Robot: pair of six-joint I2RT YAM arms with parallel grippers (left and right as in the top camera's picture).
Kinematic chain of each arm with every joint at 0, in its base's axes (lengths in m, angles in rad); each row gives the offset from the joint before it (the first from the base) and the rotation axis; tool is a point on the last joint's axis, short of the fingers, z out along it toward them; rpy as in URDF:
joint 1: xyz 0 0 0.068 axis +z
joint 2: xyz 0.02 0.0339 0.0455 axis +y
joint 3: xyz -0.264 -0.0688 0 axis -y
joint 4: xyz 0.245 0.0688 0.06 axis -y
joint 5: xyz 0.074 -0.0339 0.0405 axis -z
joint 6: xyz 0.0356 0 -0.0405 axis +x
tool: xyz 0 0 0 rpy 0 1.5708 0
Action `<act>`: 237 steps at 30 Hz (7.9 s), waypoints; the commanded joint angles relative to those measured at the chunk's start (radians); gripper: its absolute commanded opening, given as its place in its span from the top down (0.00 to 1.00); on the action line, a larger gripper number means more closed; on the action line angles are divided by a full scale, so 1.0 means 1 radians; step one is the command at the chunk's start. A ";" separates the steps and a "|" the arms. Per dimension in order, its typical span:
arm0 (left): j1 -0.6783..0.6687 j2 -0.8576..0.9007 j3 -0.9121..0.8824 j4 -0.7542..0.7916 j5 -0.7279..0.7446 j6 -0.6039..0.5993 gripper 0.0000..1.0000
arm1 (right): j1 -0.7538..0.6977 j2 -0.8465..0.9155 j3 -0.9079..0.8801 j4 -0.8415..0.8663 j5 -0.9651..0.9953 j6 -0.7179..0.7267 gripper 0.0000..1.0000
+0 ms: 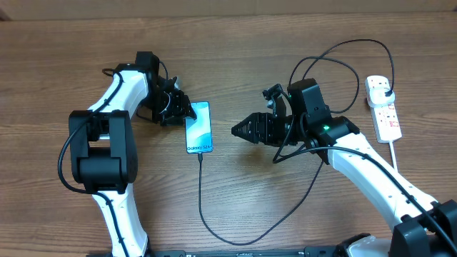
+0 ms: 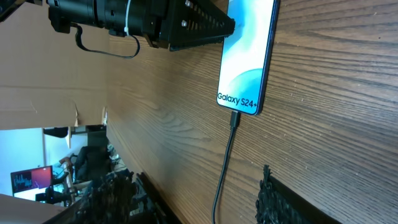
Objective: Plug charger to phone and switch on socket
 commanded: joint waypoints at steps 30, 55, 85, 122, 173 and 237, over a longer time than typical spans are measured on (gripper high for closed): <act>0.023 -0.516 0.493 -0.305 -0.059 0.005 0.34 | -0.002 -0.113 0.254 -0.434 0.329 -0.112 0.33; 0.023 -0.587 0.491 -0.378 -0.111 0.005 0.00 | -0.600 -0.205 0.396 -0.686 0.331 -0.220 0.96; 0.023 -0.581 0.491 -0.378 -0.114 0.005 0.00 | -1.088 0.322 0.492 -0.405 0.166 -0.154 0.96; 0.023 -0.580 0.491 -0.378 -0.114 0.005 0.00 | -1.088 0.591 0.431 -0.151 0.083 -0.098 0.96; 0.023 -0.580 0.491 -0.378 -0.114 0.005 0.00 | -1.062 0.592 0.372 -0.076 0.105 -0.027 0.96; 0.023 -0.580 0.491 -0.378 -0.114 0.005 0.00 | -0.904 0.592 0.372 -0.158 0.127 -0.005 0.96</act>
